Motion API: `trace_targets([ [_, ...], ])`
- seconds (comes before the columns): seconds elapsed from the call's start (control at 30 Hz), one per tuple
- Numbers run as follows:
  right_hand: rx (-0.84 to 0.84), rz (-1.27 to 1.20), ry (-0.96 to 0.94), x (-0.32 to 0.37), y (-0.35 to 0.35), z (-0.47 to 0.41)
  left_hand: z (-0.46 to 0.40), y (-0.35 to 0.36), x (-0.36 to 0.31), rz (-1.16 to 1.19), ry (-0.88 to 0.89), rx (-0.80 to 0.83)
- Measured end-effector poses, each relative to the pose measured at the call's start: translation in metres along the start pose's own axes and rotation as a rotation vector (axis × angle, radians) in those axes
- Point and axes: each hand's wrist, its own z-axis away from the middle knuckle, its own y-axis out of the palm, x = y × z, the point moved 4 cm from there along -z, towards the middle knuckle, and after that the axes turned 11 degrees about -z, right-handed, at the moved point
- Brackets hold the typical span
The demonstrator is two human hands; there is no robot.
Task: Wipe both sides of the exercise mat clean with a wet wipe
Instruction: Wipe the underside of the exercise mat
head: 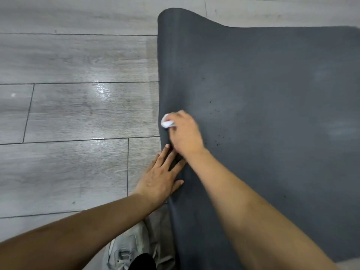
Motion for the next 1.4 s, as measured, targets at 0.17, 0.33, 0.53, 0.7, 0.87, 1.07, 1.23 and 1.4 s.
trace_targets([
  [0.17,0.225,0.189,-0.305,-0.009,-0.011,-0.009,0.0,0.002,0.003,0.047,0.005,0.006],
  [0.33,-0.168,0.42,0.167,-0.116,-0.127,0.011,0.001,0.003,-0.001,0.085,-0.014,0.015],
  [0.53,-0.211,0.174,0.066,-0.044,-0.071,0.016,0.0,0.003,0.0,0.079,-0.024,0.028],
  [0.7,0.144,0.009,-0.18,0.008,-0.001,0.042,-0.002,0.004,0.002,0.133,-0.034,0.026],
  [0.87,-0.001,0.349,-0.076,-0.094,-0.086,0.028,-0.001,0.001,-0.001,0.034,0.0,0.061],
  [1.07,-0.226,0.419,0.465,-0.14,-0.143,0.036,-0.001,0.004,0.0,0.035,-0.012,0.046],
  [1.23,-0.03,0.051,0.064,-0.02,-0.032,0.054,-0.002,-0.002,0.003,0.112,-0.008,0.02],
  [1.4,0.08,0.193,-0.145,-0.042,-0.045,0.05,-0.002,-0.005,0.008,0.18,-0.004,0.037],
])
